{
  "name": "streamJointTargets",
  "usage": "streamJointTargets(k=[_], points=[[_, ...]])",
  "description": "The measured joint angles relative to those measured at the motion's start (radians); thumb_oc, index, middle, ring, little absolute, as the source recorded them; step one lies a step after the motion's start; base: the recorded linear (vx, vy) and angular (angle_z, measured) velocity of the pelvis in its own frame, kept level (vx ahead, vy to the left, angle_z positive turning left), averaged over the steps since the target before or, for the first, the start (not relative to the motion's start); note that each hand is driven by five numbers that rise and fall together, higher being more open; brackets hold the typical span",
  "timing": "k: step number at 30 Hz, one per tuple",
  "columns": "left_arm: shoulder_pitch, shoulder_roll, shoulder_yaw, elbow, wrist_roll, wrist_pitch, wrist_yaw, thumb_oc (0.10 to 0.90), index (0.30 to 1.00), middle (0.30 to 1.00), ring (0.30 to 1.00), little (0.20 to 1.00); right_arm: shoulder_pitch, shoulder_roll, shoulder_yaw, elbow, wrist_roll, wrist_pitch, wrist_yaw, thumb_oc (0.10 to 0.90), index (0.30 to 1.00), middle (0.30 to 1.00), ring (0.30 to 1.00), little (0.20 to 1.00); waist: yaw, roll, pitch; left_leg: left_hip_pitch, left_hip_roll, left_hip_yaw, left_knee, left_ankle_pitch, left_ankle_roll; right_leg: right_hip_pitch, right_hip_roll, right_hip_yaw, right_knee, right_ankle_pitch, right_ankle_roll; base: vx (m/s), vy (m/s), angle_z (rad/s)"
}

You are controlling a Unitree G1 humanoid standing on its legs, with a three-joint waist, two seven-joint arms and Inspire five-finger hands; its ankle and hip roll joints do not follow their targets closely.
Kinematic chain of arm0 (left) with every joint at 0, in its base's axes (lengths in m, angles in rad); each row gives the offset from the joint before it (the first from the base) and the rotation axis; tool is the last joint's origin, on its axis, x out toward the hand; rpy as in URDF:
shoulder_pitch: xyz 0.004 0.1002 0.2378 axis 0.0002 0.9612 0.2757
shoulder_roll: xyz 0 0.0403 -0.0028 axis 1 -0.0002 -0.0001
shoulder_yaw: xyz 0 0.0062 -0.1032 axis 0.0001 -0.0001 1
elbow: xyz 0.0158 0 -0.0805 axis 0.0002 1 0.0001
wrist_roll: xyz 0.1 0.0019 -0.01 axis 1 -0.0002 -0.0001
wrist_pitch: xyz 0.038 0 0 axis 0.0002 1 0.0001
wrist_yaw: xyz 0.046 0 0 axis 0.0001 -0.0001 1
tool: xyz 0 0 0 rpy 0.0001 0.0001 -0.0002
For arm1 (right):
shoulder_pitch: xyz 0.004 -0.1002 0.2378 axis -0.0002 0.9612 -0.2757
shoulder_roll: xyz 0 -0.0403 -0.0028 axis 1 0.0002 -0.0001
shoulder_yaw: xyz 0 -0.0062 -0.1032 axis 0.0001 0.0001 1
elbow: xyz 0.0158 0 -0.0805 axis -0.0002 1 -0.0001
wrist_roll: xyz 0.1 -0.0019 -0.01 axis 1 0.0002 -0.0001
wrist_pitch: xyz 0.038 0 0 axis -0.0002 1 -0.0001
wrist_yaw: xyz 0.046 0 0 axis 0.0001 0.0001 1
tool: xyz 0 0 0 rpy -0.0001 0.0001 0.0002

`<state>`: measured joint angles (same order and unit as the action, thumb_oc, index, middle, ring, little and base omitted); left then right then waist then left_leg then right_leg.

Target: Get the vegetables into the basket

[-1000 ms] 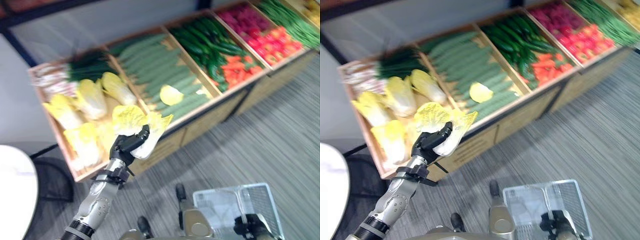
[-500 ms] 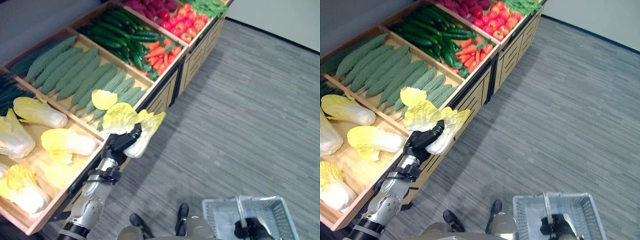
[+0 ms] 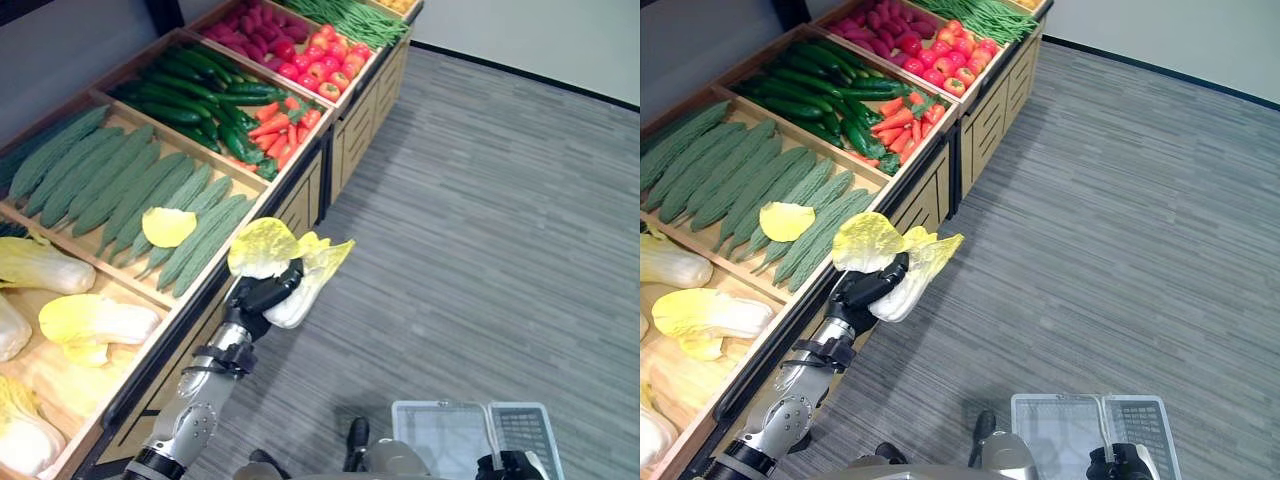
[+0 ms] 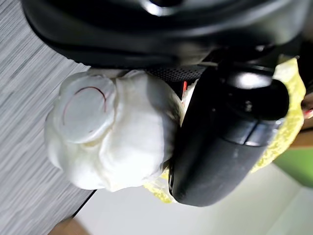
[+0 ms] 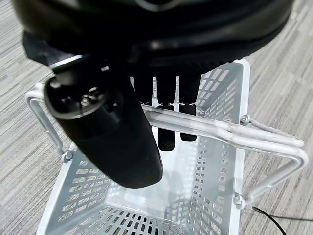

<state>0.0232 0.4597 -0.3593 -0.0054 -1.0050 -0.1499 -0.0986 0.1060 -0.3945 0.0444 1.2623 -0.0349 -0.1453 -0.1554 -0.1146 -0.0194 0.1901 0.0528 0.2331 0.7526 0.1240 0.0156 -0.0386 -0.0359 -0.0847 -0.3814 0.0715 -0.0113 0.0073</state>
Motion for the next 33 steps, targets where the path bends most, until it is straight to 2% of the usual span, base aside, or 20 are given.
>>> streamJointTargets(k=[2, 3, 4, 5, 6, 7, 8, 10, 12, 13, 14, 16, 18, 19, 20, 21, 23, 28, 30, 33], points=[[-0.010, 0.001, -0.001, 0.011, -0.003, -0.001, -0.011, 0.400, 0.300, 0.300, 0.300, 0.300, -0.002, 0.008, -0.002, 0.002, 0.006, 0.002, 0.000, 0.400, 0.300, 0.300, 0.300, 0.300, -0.004, -0.009, 0.012, -0.006, 0.016, -0.039, 0.071, -0.002, -0.034, -0.016, -0.001, 0.028, 0.036, -0.058, -0.016, -0.03, -0.065, -0.27], [-0.013, 0.008, -0.002, 0.024, -0.009, 0.000, -0.010, 0.400, 0.300, 0.300, 0.300, 0.300, -0.005, 0.013, -0.001, 0.010, 0.008, 0.001, 0.001, 0.400, 0.300, 0.300, 0.300, 0.300, 0.011, -0.021, 0.019, -0.014, 0.032, -0.068, 0.141, -0.005, -0.038, -0.013, 0.002, 0.075, 0.042, -0.068, -0.018, -0.07, 0.065, -0.95], [-0.011, 0.015, -0.004, 0.031, -0.014, -0.002, -0.010, 0.400, 0.300, 0.300, 0.300, 0.300, -0.027, 0.007, 0.017, 0.047, 0.011, 0.002, 0.004, 0.400, 0.300, 0.300, 0.300, 0.300, 0.044, -0.039, 0.026, -0.053, 0.015, -0.233, 0.203, -0.036, -0.058, -0.017, 0.005, 0.140, 0.042, -0.044, -0.040, -0.05, 0.068, -1.31], [-0.012, 0.013, -0.006, 0.027, -0.013, -0.003, -0.012, 0.400, 0.300, 0.300, 0.300, 0.300, -0.060, -0.010, 0.025, 0.076, 0.012, 0.003, -0.002, 0.400, 0.300, 0.300, 0.300, 0.300, 0.063, -0.029, 0.027, -0.084, -0.048, -0.450, 0.170, -0.068, -0.106, -0.028, 0.015, 0.188, 0.022, -0.028, -0.034, 0.11, 0.072, -1.72], [-0.027, -0.009, -0.013, 0.024, -0.012, -0.005, -0.012, 0.400, 0.300, 0.300, 0.300, 0.300, -0.102, -0.046, 0.029, 0.093, 0.012, 0.010, -0.005, 0.400, 0.300, 0.300, 0.300, 0.300, 0.071, -0.005, 0.034, -0.107, -0.124, -0.684, 0.032, -0.088, -0.106, -0.035, 0.029, 0.239, -0.033, 0.014, -0.023, 0.15, 0.081, -1.22], [-0.033, -0.017, -0.014, 0.024, -0.011, -0.005, -0.012, 0.400, 0.300, 0.300, 0.300, 0.300, -0.121, -0.049, 0.025, 0.095, 0.011, 0.014, -0.006, 0.400, 0.300, 0.300, 0.300, 0.300, 0.056, 0.001, 0.033, -0.133, -0.136, -0.738, 0.006, -0.087, -0.102, -0.028, 0.039, 0.258, -0.065, 0.030, -0.016, 0.24, 0.149, -1.25], [-0.051, -0.020, -0.028, 0.028, -0.011, -0.007, -0.013, 0.400, 0.300, 0.300, 0.300, 0.300, -0.125, -0.049, 0.019, 0.103, 0.011, 0.021, -0.004, 0.400, 0.300, 0.300, 0.300, 0.300, 0.083, -0.002, 0.036, -0.139, -0.142, -0.826, -0.074, -0.055, -0.089, -0.026, 0.055, 0.306, -0.084, 0.029, -0.017, 0.15, 0.102, -0.83], [-0.067, -0.020, -0.043, 0.028, -0.005, -0.007, -0.016, 0.400, 0.300, 0.300, 0.300, 0.300, -0.126, -0.056, 0.017, 0.115, 0.011, 0.019, -0.005, 0.400, 0.300, 0.300, 0.300, 0.300, 0.103, 0.000, 0.037, -0.151, -0.137, -0.902, -0.115, -0.016, -0.095, -0.025, 0.067, 0.337, -0.091, 0.033, -0.023, 0.09, 0.115, -0.85], [-0.064, -0.022, -0.047, 0.029, 0.005, -0.007, -0.022, 0.400, 0.300, 0.300, 0.300, 0.300, -0.110, -0.078, 0.005, 0.121, 0.011, 0.015, -0.007, 0.400, 0.300, 0.300, 0.300, 0.300, 0.095, 0.011, 0.037, -0.168, -0.148, -0.919, -0.082, 0.009, -0.085, -0.027, 0.068, 0.384, -0.081, 0.033, -0.015, 0.13, 0.303, -0.84], [-0.064, -0.021, -0.048, 0.030, 0.004, -0.010, -0.022, 0.400, 0.300, 0.300, 0.300, 0.300, -0.098, -0.087, -0.004, 0.116, 0.012, 0.000, -0.008, 0.400, 0.300, 0.300, 0.300, 0.300, 0.097, 0.017, 0.036, -0.164, -0.154, -0.869, -0.073, 0.004, -0.062, -0.036, 0.063, 0.414, -0.071, 0.028, -0.001, 0.13, 0.381, -0.95], [-0.064, -0.014, -0.048, 0.029, 0.004, -0.013, -0.023, 0.400, 0.300, 0.300, 0.300, 0.300, -0.097, -0.091, -0.015, 0.114, 0.012, -0.009, -0.009, 0.400, 0.300, 0.300, 0.300, 0.300, 0.099, 0.017, 0.035, -0.160, -0.167, -0.819, -0.067, -0.007, -0.018, -0.059, 0.054, 0.442, -0.044, 0.019, 0.010, 0.03, 0.245, -0.99], [-0.075, 0.004, -0.050, 0.027, 0.005, -0.017, -0.024, 0.400, 0.300, 0.300, 0.300, 0.300, -0.096, -0.093, -0.018, 0.109, 0.012, -0.010, -0.009, 0.400, 0.300, 0.300, 0.300, 0.300, 0.095, 0.013, 0.037, -0.169, -0.216, -0.763, -0.081, 0.020, 0.027, -0.106, -0.005, 0.464, -0.033, 0.013, 0.038, 0.04, 0.235, -0.93], [-0.073, 0.017, -0.051, 0.022, 0.005, -0.017, -0.024, 0.400, 0.300, 0.300, 0.300, 0.300, -0.094, -0.087, -0.019, 0.097, 0.011, -0.003, -0.003, 0.400, 0.300, 0.300, 0.300, 0.300, 0.098, 0.010, 0.039, -0.164, -0.237, -0.713, -0.115, 0.028, 0.051, -0.118, -0.050, 0.466, -0.042, 0.041, 0.085, 0.05, 0.151, -0.58], [-0.072, 0.024, -0.052, 0.022, 0.005, -0.017, -0.024, 0.400, 0.300, 0.300, 0.300, 0.300, -0.083, -0.078, -0.018, 0.099, 0.011, 0.000, -0.001, 0.400, 0.300, 0.300, 0.300, 0.300, 0.087, 0.006, 0.040, -0.162, -0.246, -0.700, -0.118, 0.032, 0.066, -0.114, -0.065, 0.459, -0.041, 0.048, 0.083, 0.07, 0.119, -0.78], [-0.062, 0.071, -0.044, 0.020, 0.005, -0.018, -0.028, 0.400, 0.300, 0.300, 0.300, 0.300, -0.081, -0.047, -0.018, 0.096, 0.010, 0.006, 0.005, 0.400, 0.300, 0.300, 0.300, 0.300, 0.118, -0.024, 0.045, -0.134, -0.258, -0.633, -0.134, 0.037, 0.079, -0.101, -0.102, 0.457, -0.039, 0.084, 0.109, 0.08, 0.113, -0.96], [-0.049, 0.092, -0.033, 0.021, 0.004, -0.019, -0.029, 0.400, 0.300, 0.300, 0.300, 0.300, -0.087, -0.033, -0.017, 0.099, 0.010, 0.009, 0.005, 0.400, 0.300, 0.300, 0.300, 0.300, 0.129, -0.032, 0.044, -0.124, -0.259, -0.609, -0.140, 0.032, 0.081, -0.098, -0.108, 0.445, -0.052, 0.100, 0.124, 0.10, 0.094, -0.94], [-0.044, 0.115, -0.028, 0.023, 0.005, -0.019, -0.030, 0.400, 0.300, 0.300, 0.300, 0.300, -0.083, -0.021, -0.017, 0.102, 0.010, 0.011, 0.003, 0.400, 0.300, 0.300, 0.300, 0.300, 0.116, -0.033, 0.044, -0.106, -0.263, -0.607, -0.152, 0.032, 0.081, -0.075, -0.114, 0.419, -0.072, 0.111, 0.128, 0.06, 0.055, -0.21], [-0.019, 0.111, -0.015, 0.017, 0.038, -0.020, -0.031, 0.400, 0.300, 0.300, 0.300, 0.300, -0.064, -0.042, -0.022, 0.135, 0.008, 0.025, 0.007, 0.400, 0.300, 0.300, 0.300, 0.300, 0.128, -0.033, 0.043, -0.029, -0.256, -0.598, -0.212, 0.032, 0.061, -0.006, -0.104, 0.365, -0.130, 0.110, 0.128, 0.06, -0.014, -0.05], [-0.008, 0.138, -0.008, 0.005, 0.066, -0.019, -0.033, 0.400, 0.300, 0.300, 0.300, 0.300, -0.065, -0.070, -0.056, 0.145, 0.001, 0.027, 0.021, 0.400, 0.300, 0.300, 0.300, 0.300, 0.124, -0.033, 0.039, -0.022, -0.253, -0.601, -0.213, 0.033, 0.055, 0.021, -0.103, 0.350, -0.160, 0.101, 0.120, 0.05, -0.069, 0.04], [0.003, 0.174, 0.007, -0.016, 0.103, -0.019, -0.034, 0.400, 0.300, 0.300, 0.300, 0.300, -0.064, -0.169, -0.078, 0.141, -0.008, 0.031, 0.027, 0.400, 0.300, 0.300, 0.300, 0.300, 0.126, -0.009, 0.015, -0.014, -0.234, -0.616, -0.217, 0.037, 0.040, 0.038, -0.084, 0.327, -0.160, 0.090, 0.113, 0.04, -0.115, 0.12]])
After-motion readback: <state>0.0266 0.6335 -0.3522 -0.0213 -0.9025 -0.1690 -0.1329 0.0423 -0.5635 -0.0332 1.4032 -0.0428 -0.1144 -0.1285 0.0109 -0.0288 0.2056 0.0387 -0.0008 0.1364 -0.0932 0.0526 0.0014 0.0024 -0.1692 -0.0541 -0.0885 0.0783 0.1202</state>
